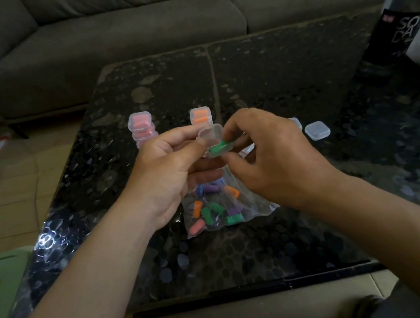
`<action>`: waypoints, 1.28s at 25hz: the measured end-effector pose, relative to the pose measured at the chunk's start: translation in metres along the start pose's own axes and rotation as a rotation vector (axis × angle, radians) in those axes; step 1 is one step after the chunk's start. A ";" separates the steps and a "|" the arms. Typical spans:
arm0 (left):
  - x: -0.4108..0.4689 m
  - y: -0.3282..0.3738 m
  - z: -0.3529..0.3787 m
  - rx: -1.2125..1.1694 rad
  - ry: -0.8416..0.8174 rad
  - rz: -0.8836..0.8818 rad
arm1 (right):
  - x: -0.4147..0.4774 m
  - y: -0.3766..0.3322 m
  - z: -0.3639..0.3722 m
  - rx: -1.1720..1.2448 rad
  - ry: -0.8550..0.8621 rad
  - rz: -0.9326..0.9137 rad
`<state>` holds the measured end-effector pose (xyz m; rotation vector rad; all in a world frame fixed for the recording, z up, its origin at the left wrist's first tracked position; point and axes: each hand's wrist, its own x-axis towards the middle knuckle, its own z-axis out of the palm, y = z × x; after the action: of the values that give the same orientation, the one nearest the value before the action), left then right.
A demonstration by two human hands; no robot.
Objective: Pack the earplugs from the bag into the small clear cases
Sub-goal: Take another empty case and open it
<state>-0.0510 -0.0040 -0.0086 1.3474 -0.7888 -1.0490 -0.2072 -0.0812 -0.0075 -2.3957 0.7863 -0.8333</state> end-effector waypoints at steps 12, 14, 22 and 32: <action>0.000 -0.009 -0.004 0.253 -0.059 0.219 | 0.000 0.002 -0.003 -0.003 0.042 0.060; 0.001 -0.009 -0.005 0.271 -0.055 0.245 | 0.001 0.001 -0.003 -0.014 0.039 0.051; 0.001 -0.014 -0.001 0.399 0.001 0.378 | 0.003 0.004 -0.002 -0.075 0.013 0.029; -0.006 -0.014 0.003 0.508 0.045 0.430 | 0.002 0.004 -0.001 -0.069 -0.017 0.053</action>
<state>-0.0578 0.0018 -0.0211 1.5186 -1.3007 -0.4898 -0.2084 -0.0861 -0.0083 -2.4274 0.8811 -0.7761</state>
